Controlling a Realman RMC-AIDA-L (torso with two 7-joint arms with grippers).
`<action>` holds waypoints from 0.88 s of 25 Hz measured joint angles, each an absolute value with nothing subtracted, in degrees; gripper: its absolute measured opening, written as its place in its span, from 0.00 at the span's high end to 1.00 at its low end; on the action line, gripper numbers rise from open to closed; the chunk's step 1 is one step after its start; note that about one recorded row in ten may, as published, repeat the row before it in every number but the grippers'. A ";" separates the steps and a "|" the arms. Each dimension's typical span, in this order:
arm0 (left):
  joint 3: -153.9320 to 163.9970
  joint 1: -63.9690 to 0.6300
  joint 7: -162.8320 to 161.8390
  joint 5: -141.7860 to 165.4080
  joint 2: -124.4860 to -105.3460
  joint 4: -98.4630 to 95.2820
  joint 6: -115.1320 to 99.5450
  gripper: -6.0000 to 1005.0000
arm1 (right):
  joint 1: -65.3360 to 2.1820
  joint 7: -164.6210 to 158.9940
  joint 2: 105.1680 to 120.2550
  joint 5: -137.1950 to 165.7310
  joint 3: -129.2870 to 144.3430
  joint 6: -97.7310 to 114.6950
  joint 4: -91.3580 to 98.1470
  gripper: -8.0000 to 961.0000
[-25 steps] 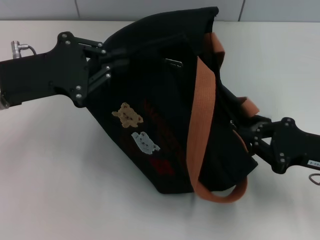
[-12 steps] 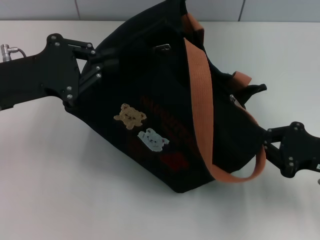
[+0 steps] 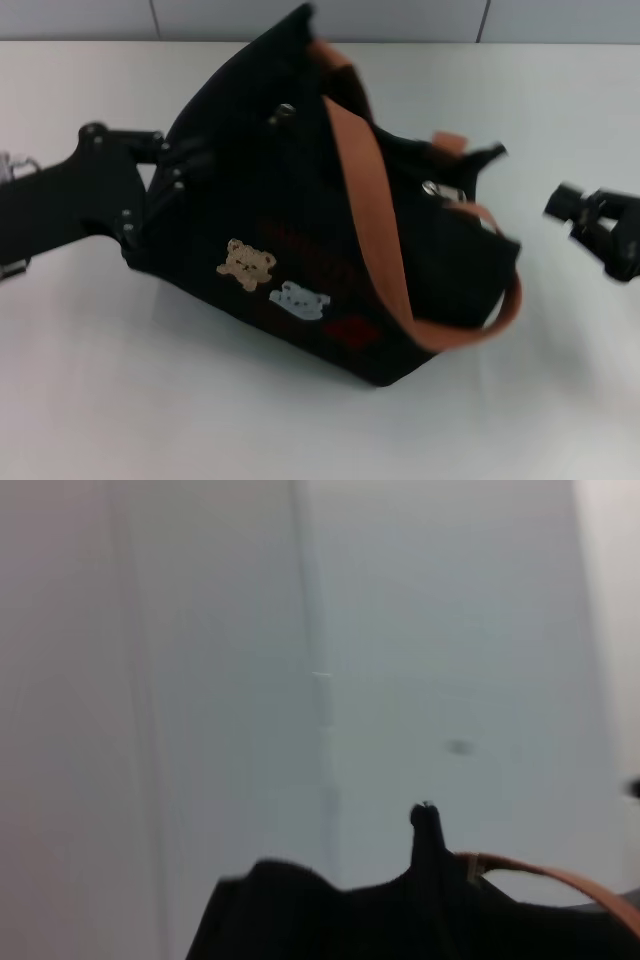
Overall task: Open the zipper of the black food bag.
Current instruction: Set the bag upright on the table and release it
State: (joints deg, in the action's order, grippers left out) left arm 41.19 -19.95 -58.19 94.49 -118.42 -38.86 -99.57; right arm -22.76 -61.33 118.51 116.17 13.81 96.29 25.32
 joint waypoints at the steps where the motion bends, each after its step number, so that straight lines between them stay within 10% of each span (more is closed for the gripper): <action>1: 40.16 -19.70 -57.51 94.49 -118.45 -36.21 -98.64 0.90 | -22.75 -61.45 118.80 116.17 11.63 95.33 25.30 0.94; 10: 29.27 -22.24 -42.14 94.36 -119.01 -7.92 -93.02 0.88 | -23.40 -62.26 119.09 116.07 4.13 92.43 22.79 0.63; 22: 34.27 -20.82 -54.86 99.80 -117.14 -19.71 -107.79 0.38 | -22.12 -66.57 116.32 115.95 8.53 108.24 25.21 0.25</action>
